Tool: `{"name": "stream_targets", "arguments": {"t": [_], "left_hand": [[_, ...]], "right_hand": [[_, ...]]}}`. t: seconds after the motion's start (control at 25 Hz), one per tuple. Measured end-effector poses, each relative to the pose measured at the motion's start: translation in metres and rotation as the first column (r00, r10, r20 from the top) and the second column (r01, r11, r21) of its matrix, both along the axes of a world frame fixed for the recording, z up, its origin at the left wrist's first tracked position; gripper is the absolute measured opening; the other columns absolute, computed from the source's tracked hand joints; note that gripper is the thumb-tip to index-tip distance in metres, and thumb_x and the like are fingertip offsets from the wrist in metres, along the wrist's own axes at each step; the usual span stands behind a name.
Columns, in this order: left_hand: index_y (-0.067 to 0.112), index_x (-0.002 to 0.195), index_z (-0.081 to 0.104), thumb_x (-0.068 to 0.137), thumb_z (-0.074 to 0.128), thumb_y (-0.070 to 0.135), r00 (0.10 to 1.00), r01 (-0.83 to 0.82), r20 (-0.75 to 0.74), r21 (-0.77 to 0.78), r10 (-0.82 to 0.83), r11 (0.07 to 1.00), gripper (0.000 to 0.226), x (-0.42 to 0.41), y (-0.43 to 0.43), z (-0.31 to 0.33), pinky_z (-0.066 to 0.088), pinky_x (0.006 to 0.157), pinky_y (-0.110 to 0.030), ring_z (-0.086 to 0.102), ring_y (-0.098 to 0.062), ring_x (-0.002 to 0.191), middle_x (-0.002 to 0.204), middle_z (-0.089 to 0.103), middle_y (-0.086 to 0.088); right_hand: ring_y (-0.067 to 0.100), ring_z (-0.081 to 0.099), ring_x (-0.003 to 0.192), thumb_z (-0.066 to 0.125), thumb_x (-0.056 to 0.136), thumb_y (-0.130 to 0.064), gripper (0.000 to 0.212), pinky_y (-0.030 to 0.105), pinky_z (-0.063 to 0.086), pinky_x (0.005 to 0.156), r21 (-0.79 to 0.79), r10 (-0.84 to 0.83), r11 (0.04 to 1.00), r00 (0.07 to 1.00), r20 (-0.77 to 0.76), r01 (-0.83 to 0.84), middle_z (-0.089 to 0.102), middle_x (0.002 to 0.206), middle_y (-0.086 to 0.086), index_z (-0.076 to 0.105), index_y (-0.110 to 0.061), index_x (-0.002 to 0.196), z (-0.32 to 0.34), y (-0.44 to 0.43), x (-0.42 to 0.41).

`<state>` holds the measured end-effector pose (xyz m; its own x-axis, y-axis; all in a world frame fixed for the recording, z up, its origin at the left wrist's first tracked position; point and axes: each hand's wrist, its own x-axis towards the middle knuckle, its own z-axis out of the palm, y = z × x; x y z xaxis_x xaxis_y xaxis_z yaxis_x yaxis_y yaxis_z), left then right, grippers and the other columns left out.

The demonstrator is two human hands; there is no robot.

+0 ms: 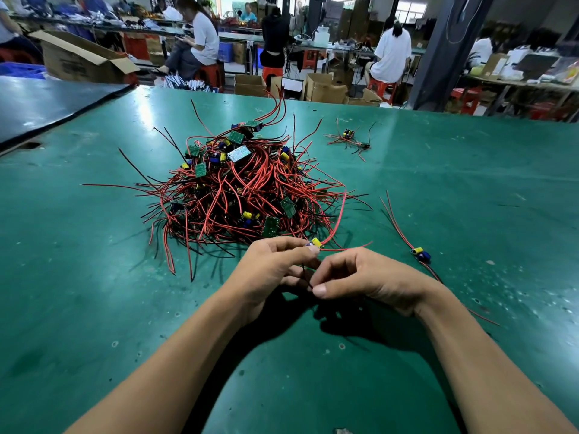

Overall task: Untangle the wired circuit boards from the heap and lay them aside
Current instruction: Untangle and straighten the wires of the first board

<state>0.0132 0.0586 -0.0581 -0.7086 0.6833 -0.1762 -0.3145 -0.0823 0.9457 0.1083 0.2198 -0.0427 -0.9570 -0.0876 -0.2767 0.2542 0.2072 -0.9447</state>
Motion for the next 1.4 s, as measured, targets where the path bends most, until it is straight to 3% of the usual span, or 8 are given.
{"name": "stream_targets", "arguments": {"t": [0.16,0.36,0.68,0.88,0.96,1.04,1.24,1.4], "left_hand": [[0.008,0.096,0.068,0.084,0.069,0.006,0.999,0.011,0.037,0.032,-0.012,0.999,0.012,-0.003,-0.005,0.003,0.054,0.057,-0.023,0.069,-0.019,0.063,0.084,0.074,-0.011],[0.004,0.105,0.061,0.088,0.057,0.0,0.995,0.002,0.097,0.088,-0.011,0.996,0.018,-0.004,-0.006,0.006,0.056,0.054,-0.025,0.069,-0.023,0.06,0.088,0.074,-0.018],[0.008,0.108,0.063,0.077,0.059,-0.004,0.988,0.148,-0.054,-0.004,-0.148,0.989,0.033,0.001,-0.007,0.004,0.055,0.066,-0.028,0.071,-0.023,0.067,0.089,0.075,-0.016],[0.003,0.102,0.063,0.067,0.051,0.003,0.985,0.168,0.023,0.034,-0.169,0.985,0.037,-0.002,-0.005,0.001,0.058,0.068,-0.033,0.071,-0.031,0.07,0.086,0.072,-0.02],[0.007,0.099,0.069,0.087,0.061,0.018,0.987,0.158,0.022,0.008,-0.158,0.987,0.018,0.0,-0.004,0.002,0.059,0.066,-0.032,0.072,-0.031,0.074,0.087,0.073,-0.02],[0.012,0.093,0.074,0.085,0.07,0.035,0.988,0.155,-0.023,-0.022,-0.155,0.988,0.025,0.001,-0.007,0.001,0.058,0.062,-0.031,0.072,-0.03,0.071,0.085,0.073,-0.02],[0.011,0.086,0.07,0.089,0.066,0.016,0.982,0.181,-0.047,-0.03,-0.182,0.983,0.008,0.004,-0.008,0.007,0.057,0.068,-0.034,0.07,-0.03,0.07,0.082,0.072,-0.021],[0.01,0.081,0.069,0.092,0.059,0.006,0.985,0.156,-0.077,-0.016,-0.157,0.988,0.015,0.005,-0.007,0.007,0.052,0.068,-0.033,0.07,-0.026,0.071,0.081,0.072,-0.018]], "right_hand": [[0.003,0.04,0.049,0.087,0.069,-0.051,0.034,0.016,0.028,0.045,-0.094,-0.206,0.974,0.979,0.006,0.205,0.057,0.066,-0.007,0.072,-0.022,0.081,-0.002,0.001,-0.004],[0.005,0.059,0.067,0.081,0.071,-0.025,0.041,0.015,0.05,0.061,-0.303,-0.273,0.923,0.959,-0.08,0.238,0.071,0.093,0.0,0.074,-0.018,0.111,-0.001,0.012,-0.005],[0.007,0.046,0.054,0.075,0.078,-0.038,0.028,0.015,0.036,0.049,-0.257,-0.431,0.891,0.874,-0.226,0.373,0.065,0.08,0.002,0.078,-0.015,0.093,-0.01,-0.001,-0.013],[0.01,0.045,0.059,0.079,0.074,-0.038,0.021,0.024,0.031,0.054,-0.248,-0.432,0.892,0.875,-0.22,0.378,0.064,0.081,0.003,0.077,-0.021,0.086,-0.009,-0.002,-0.013],[0.01,0.046,0.06,0.083,0.073,-0.037,0.019,0.024,0.032,0.055,-0.213,-0.383,0.916,0.898,-0.218,0.339,0.065,0.078,-0.001,0.076,-0.023,0.084,-0.009,-0.004,-0.012],[0.009,0.047,0.062,0.082,0.076,-0.034,0.015,0.023,0.033,0.055,-0.202,-0.35,0.929,0.912,-0.214,0.309,0.066,0.077,-0.001,0.076,-0.023,0.085,-0.01,-0.005,-0.012],[0.009,0.038,0.056,0.087,0.07,-0.032,0.02,0.028,0.027,0.055,-0.309,-0.472,0.864,0.854,-0.219,0.399,0.057,0.064,-0.006,0.077,-0.023,0.085,-0.014,-0.006,-0.015],[0.007,0.036,0.045,0.085,0.066,-0.029,0.019,0.026,0.025,0.051,-0.445,-0.547,0.787,0.817,-0.183,0.428,0.052,0.055,-0.005,0.073,-0.02,0.078,-0.019,-0.014,-0.02]]}}
